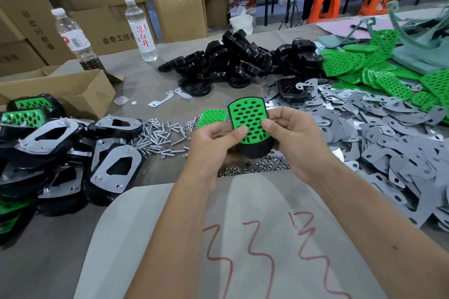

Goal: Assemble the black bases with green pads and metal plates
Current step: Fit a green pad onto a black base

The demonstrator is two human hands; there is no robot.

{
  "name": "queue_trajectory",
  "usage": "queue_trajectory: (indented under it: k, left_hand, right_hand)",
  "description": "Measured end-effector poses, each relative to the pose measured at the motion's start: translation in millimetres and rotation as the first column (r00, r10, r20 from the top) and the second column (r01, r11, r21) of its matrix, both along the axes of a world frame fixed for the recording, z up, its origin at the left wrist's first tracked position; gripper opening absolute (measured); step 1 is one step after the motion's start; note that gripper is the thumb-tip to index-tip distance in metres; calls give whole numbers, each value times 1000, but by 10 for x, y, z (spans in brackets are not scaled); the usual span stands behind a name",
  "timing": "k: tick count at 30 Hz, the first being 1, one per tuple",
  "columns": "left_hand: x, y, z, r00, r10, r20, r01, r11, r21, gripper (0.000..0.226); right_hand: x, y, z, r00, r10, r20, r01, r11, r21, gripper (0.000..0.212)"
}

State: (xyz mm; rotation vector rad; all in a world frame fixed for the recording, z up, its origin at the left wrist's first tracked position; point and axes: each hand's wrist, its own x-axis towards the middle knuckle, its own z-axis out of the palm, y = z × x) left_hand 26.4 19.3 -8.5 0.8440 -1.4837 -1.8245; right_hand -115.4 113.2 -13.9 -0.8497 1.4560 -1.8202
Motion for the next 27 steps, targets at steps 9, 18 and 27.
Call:
queue_trajectory:
  k: [9,18,27]
  left_hand:
    - [-6,-11,10,996,31,-78,-28,999,36,7]
    - [-144,92,17,961,240,-137,-223,966,132,13]
    - [-51,-76,90,926,344,-159,-314,931,187,18]
  right_hand:
    - [15,27,23,986,89,138,-82,995,-52,23]
    - [130,-14,-13,920,270,284,-247,962,-114,35]
    - [353,-136,-13,917,274,288,-232,958,-171,32]
